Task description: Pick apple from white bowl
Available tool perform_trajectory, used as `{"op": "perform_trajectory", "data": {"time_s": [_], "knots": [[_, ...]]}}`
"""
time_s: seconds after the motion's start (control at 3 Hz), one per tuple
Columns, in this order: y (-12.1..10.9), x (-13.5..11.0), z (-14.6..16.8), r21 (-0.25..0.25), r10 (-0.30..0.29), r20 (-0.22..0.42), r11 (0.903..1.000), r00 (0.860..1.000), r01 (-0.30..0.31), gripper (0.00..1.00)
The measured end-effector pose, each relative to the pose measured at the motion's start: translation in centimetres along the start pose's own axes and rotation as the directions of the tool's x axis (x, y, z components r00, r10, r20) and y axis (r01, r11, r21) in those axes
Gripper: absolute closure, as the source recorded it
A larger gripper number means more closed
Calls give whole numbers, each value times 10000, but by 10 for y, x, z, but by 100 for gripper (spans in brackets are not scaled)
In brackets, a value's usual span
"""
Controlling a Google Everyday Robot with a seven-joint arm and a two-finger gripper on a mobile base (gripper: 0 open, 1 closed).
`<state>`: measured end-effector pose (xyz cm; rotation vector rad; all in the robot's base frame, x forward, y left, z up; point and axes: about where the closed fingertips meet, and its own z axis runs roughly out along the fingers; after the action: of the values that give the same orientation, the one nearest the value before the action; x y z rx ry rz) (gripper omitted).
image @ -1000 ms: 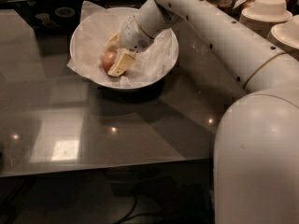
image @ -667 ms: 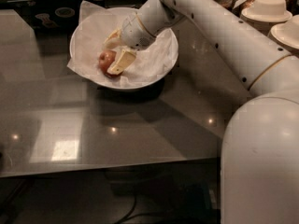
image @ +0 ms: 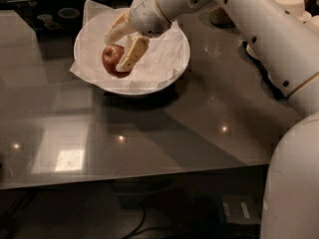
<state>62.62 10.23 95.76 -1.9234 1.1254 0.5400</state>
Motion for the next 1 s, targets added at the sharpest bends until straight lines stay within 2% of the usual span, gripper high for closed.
{"op": "perform_trajectory", "data": {"time_s": [0.33,0.67,1.0], "knots": [[6,-8,-24,607,-80,-141,9981,9999,89,100],[13,-2,-53,1366,138,-804,9906,9967,-27,100],[16,19,-79,2198,690,-2124,9753,9747,-212,100]]}}
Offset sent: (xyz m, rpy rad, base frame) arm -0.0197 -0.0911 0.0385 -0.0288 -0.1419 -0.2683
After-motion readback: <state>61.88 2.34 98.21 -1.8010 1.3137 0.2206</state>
